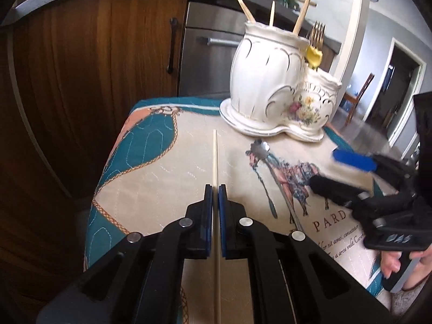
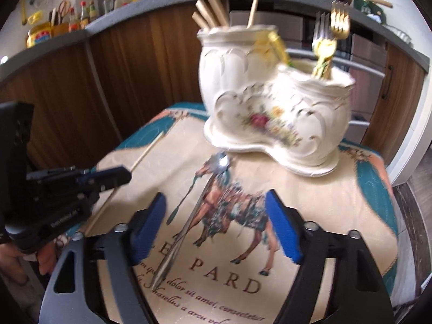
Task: Organize utensils
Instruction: 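Grasp the last wooden chopstick with the left tool while the right tool grasps the silver spoon, then lower chopstick into tall cup with left tool while right tool lowers silver spoon into short cup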
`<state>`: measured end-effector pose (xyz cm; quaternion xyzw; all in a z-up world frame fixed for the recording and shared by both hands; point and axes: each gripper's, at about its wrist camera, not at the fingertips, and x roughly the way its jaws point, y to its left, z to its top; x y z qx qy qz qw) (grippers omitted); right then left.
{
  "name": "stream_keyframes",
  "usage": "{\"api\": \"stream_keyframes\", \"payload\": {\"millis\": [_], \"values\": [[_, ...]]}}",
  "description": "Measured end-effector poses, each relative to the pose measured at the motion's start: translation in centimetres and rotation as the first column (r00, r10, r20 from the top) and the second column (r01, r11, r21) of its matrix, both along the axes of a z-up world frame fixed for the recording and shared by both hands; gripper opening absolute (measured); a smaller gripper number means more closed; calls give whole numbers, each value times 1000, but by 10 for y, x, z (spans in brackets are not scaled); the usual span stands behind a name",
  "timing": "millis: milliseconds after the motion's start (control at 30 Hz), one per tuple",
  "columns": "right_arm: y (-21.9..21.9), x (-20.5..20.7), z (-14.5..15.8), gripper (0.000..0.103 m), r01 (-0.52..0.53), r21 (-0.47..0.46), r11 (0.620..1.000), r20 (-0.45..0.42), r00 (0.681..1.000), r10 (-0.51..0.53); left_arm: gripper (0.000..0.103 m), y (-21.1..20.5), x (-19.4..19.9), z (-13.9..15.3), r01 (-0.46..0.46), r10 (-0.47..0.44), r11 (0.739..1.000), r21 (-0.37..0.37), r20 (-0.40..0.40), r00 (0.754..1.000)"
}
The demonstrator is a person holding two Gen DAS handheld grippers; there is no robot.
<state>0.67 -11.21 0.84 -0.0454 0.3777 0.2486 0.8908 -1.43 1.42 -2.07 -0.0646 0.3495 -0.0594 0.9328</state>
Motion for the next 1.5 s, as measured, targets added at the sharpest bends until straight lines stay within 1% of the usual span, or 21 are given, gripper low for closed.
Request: {"api": "stream_keyframes", "payload": {"millis": [33,67,133,200,367,567,600,700,767,900,1033,1167,1333,1400,1500], "values": [[4,1,-5,58,-15,-7,1000,-27,1000,14,4,0,0,-1,0,0,1000,-7,11,1000],[7,2,-8,54,-23,-13,1000,-45,999,22,4,-1,-1,-3,4,-4,1000,-13,22,1000],[14,5,-15,41,-36,-27,999,-76,997,34,4,-4,-4,-3,19,-19,1000,-11,40,999],[18,7,-19,35,-36,-33,999,-98,995,33,4,-6,-5,-1,26,-26,1000,-4,60,998],[21,21,-24,26,-6,-13,1000,-147,989,4,4,-3,-1,-5,45,-43,998,-42,40,998],[30,22,-25,16,1,-81,997,-114,993,-10,4,-2,1,-7,50,-49,997,-52,30,998],[29,22,-25,11,2,-78,997,-115,993,-11,4,-2,1,-7,50,-48,998,-50,29,998],[19,21,-24,5,4,-38,999,-134,991,-9,4,-2,0,-7,50,-49,998,-47,28,998],[13,18,-22,4,2,-27,1000,-132,991,-5,4,-2,1,-8,51,-50,997,-51,27,998],[-2,4,-16,4,-21,-34,999,-96,995,18,4,0,2,-9,54,-53,996,-66,17,998],[-16,-4,-5,4,-22,15,1000,-73,997,23,4,0,2,-10,54,-53,996,-72,14,998],[-28,-17,9,4,-31,65,997,-22,999,32,4,0,-1,-8,50,-49,997,-64,30,998],[-44,-32,36,4,-47,137,990,88,996,35,4,2,-6,1,51,-47,996,-67,72,996],[-48,-34,44,4,-46,156,987,124,992,27,4,6,-9,10,53,-43,995,-90,107,993],[-57,-37,56,4,-42,191,981,176,984,7,4,11,-15,33,59,-38,992,-109,186,982]]}}
